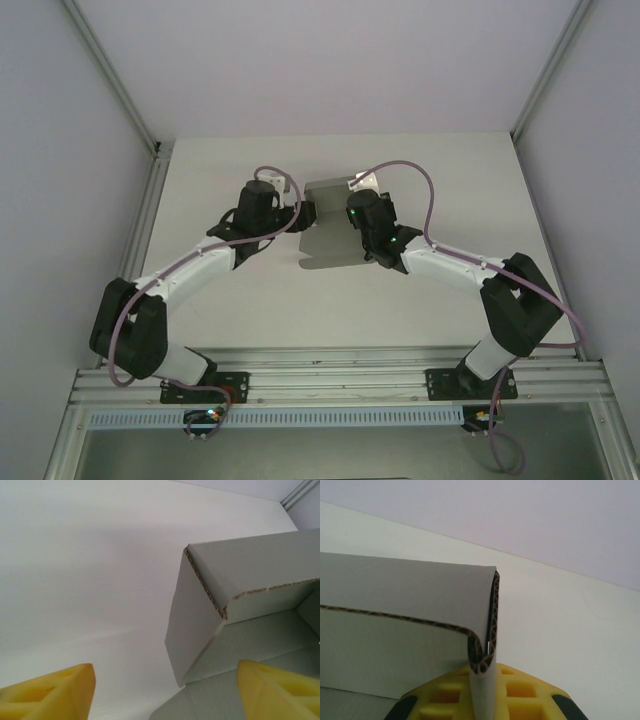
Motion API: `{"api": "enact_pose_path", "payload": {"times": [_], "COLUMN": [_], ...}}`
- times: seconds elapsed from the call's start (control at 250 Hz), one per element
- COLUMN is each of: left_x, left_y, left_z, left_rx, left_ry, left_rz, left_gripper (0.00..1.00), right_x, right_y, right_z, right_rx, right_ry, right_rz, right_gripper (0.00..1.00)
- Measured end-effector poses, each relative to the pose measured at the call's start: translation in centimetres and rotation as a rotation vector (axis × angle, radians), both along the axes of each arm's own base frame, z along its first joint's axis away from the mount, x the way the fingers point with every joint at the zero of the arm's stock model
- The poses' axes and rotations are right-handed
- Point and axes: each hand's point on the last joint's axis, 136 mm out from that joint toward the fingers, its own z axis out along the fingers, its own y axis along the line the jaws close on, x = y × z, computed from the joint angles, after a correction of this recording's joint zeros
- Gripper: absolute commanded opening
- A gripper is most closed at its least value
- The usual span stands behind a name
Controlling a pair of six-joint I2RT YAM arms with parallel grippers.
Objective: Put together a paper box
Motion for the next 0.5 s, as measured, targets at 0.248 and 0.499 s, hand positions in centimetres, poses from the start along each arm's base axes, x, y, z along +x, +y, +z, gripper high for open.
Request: {"api": "enact_pose_path", "payload": {"times": [0.248, 0.499], "left_x": [-1.3, -3.5], "left_y": [-0.4, 2.3], "left_z": [2.1, 6.9], "left_rx": [-0.030, -0.081], "left_ry": [-0.044, -0.140], "left_rz": [-0.045, -0.017], "left_gripper": [1.00, 1.00], "right_x": [-0.2, -0.5], "right_y": [-0.2, 2.0], "right_z": [-0.4, -1.4], "right_rx": [0.000, 0.012], "right_ry": [0.015, 0.246], "right_rz": [-0.007, 0.219], "right_gripper": [0.01, 0.02]}}
